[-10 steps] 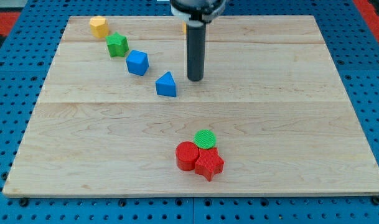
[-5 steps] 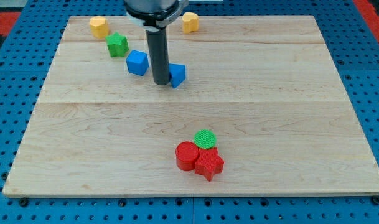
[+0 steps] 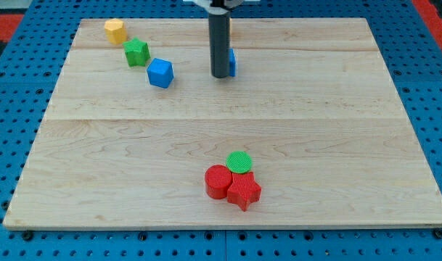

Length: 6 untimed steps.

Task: Push the blue triangle to the right side of the yellow heart

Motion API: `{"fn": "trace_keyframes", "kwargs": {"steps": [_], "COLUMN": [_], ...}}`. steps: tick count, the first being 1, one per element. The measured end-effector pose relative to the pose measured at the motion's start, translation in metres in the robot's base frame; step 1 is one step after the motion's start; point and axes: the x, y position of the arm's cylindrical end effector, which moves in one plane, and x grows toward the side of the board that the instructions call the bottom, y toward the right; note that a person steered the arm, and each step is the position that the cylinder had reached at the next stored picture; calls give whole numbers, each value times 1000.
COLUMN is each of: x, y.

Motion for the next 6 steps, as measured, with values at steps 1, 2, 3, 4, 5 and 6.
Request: {"fn": "trace_keyframes", "kwargs": {"steps": [1, 2, 3, 4, 5, 6], "x": [-25, -56, -80, -99, -60, -4], "y": [18, 29, 40, 42, 30, -10]}}
